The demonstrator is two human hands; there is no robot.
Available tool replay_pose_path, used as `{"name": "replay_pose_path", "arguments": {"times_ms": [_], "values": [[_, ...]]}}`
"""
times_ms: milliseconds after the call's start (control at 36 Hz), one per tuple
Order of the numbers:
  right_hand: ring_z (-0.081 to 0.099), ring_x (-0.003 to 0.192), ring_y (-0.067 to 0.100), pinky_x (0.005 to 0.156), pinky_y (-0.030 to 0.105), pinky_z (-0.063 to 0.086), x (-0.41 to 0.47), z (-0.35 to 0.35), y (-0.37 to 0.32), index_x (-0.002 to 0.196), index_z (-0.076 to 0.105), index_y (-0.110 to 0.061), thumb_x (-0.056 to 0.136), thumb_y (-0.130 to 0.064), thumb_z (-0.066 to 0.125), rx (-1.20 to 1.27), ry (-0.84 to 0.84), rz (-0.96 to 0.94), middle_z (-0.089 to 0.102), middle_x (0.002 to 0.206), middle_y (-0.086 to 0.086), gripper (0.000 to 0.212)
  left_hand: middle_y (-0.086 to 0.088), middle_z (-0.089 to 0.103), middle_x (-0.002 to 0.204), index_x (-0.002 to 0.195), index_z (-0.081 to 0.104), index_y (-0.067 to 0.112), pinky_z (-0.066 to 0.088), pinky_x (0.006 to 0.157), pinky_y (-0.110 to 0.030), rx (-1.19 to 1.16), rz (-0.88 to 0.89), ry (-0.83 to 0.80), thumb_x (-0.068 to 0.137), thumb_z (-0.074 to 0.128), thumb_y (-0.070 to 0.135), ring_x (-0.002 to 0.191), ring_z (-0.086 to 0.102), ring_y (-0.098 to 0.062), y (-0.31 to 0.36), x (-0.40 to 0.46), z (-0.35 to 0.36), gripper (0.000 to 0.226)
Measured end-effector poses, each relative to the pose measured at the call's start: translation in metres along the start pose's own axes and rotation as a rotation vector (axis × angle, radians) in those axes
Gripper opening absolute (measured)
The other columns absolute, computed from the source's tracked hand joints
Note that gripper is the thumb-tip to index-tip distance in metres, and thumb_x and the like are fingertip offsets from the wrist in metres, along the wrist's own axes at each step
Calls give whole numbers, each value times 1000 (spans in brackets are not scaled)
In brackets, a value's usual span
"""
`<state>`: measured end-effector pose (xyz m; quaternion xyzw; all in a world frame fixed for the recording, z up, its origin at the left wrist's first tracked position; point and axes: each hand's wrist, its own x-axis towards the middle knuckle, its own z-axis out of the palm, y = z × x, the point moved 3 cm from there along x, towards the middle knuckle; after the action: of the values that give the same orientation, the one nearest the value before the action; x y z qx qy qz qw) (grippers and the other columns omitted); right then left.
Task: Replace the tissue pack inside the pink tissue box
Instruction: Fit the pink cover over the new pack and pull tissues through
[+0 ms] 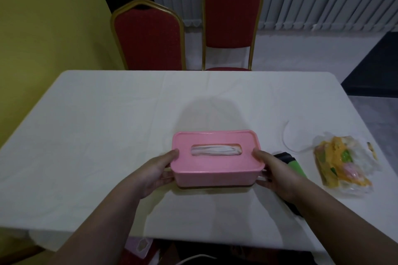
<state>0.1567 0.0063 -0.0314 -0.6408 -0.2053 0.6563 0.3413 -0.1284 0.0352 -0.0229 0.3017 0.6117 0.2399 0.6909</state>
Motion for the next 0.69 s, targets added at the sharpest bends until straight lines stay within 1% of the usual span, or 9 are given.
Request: {"name": "replay_pose_path", "arguments": {"times_ms": [83,139,194,250,306,361,500,611,694], "values": [[63,86,14,70,30,49,-1,2,0,104,62,-20,90,-34,56,1,13,-14,70,93,0,21,-2,70,95,114,60,9,51,75,-26,34,27,27,94,48,36,82,66,-16,-1,1,1,36],[64,90,15,73,32,50,-1,1,1,104,63,-17,90,-35,56,-14,25,-16,70,96,2,23,-6,70,104,117,59,5,51,78,-25,66,42,47,94,49,38,91,67,-19,-2,3,0,41],[64,94,17,80,34,50,0,-1,2,106,63,-15,90,-36,57,-36,40,-11,71,99,4,28,-10,68,113,121,58,3,50,85,-28,113,44,67,92,51,41,100,65,-23,-4,6,-3,48],[63,96,18,89,37,48,2,-2,3,114,62,-13,89,-37,57,-53,58,-7,70,102,4,35,-11,67,115,122,58,3,50,90,-31,145,42,71,92,51,43,103,65,-25,-5,8,-6,50],[62,95,18,98,40,46,3,-2,2,124,57,-14,89,-38,57,-70,68,-7,68,106,4,43,-12,68,113,121,59,2,50,91,-31,170,40,73,91,51,43,102,65,-25,-5,10,-6,51],[62,94,17,101,41,44,2,0,-1,131,52,-16,89,-38,57,-92,73,-9,67,110,3,48,-13,69,110,119,60,1,51,90,-32,182,40,80,91,52,43,100,66,-25,-5,12,-7,51],[65,93,18,99,39,47,2,-1,-1,113,63,-9,89,-36,58,-125,76,-6,70,101,3,37,-12,70,106,112,63,3,51,88,-32,190,40,99,93,51,39,98,67,-25,-6,13,-6,42],[66,89,16,89,31,50,3,-3,0,100,67,-10,89,-35,59,-134,61,-12,72,98,4,29,-11,71,102,108,64,5,51,84,-30,203,39,126,93,51,38,96,67,-24,-8,13,-5,39],[66,85,16,88,29,51,5,-5,1,96,69,-9,88,-34,60,-136,62,-26,74,94,3,27,-10,71,102,106,65,6,52,81,-29,213,40,142,93,51,39,95,66,-24,-8,13,-5,38]]}}
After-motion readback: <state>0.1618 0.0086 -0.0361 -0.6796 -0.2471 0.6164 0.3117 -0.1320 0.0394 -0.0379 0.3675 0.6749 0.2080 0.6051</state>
